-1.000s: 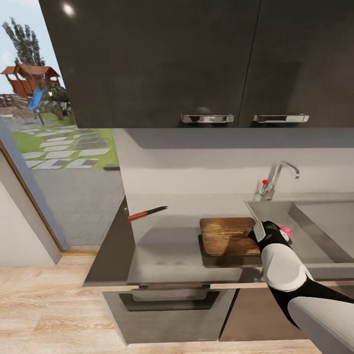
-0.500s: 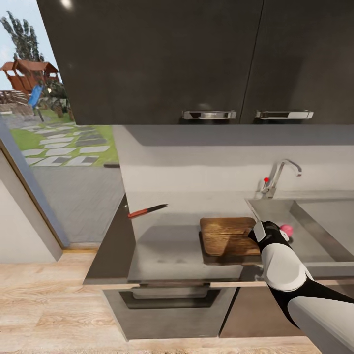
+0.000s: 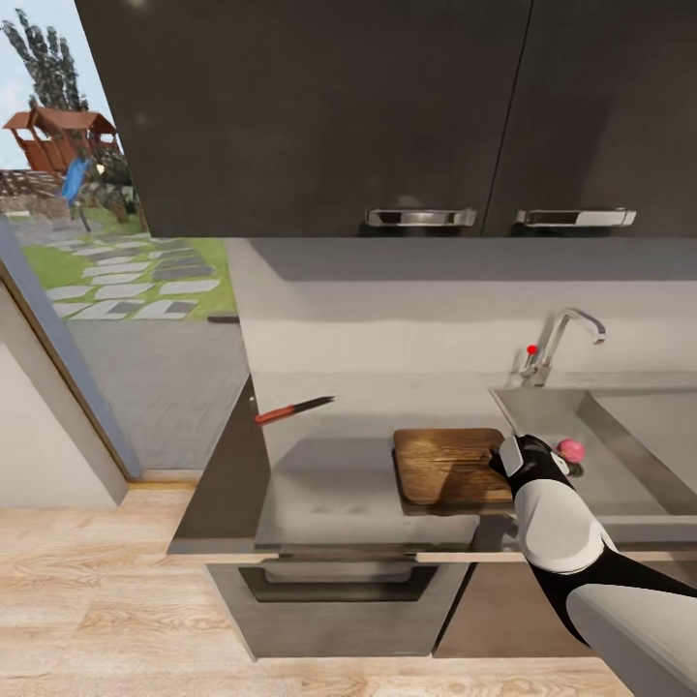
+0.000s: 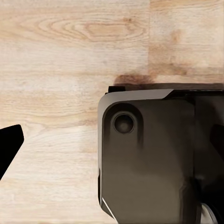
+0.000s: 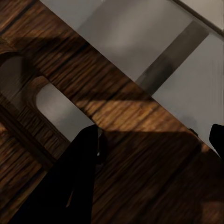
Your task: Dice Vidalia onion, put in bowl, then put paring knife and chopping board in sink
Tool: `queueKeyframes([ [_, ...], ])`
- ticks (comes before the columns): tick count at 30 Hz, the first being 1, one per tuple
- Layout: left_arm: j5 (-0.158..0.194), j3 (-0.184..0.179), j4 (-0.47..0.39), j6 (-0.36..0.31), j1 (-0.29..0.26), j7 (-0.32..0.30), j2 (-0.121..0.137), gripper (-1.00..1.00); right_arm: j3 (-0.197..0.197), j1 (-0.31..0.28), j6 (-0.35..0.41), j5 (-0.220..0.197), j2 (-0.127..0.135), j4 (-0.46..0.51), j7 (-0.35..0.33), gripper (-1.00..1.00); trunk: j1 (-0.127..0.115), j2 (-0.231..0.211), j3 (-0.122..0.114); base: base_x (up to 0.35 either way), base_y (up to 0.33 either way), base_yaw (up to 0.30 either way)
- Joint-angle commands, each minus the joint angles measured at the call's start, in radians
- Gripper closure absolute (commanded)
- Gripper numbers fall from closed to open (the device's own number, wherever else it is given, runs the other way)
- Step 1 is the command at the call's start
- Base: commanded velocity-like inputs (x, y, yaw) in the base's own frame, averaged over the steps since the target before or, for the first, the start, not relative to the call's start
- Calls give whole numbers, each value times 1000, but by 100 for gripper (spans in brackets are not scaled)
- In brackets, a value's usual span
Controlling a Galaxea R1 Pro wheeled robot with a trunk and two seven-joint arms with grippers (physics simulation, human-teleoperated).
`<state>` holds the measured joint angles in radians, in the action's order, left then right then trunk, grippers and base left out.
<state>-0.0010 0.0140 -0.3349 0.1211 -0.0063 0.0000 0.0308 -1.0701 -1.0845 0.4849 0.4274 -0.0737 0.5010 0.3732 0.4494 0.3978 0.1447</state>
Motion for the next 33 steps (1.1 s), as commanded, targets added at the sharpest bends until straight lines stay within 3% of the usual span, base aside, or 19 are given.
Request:
queueKeyframes([
  [1,0,1,0,3,-1,0,0,-100,-6,-2,4,5,-1,3,-4,100,1,2,2,0,0,11],
  [18,0,1,0,3,-1,0,0,-100,-8,-2,4,5,5,4,-2,100,1,2,3,0,0,1],
  [19,0,1,0,3,-1,0,0,-100,-8,-2,4,5,5,5,-2,-100,1,2,3,0,0,0],
  [33,0,1,0,3,-1,0,0,-100,-8,-2,4,5,0,11,-2,-100,1,2,3,0,0,0],
])
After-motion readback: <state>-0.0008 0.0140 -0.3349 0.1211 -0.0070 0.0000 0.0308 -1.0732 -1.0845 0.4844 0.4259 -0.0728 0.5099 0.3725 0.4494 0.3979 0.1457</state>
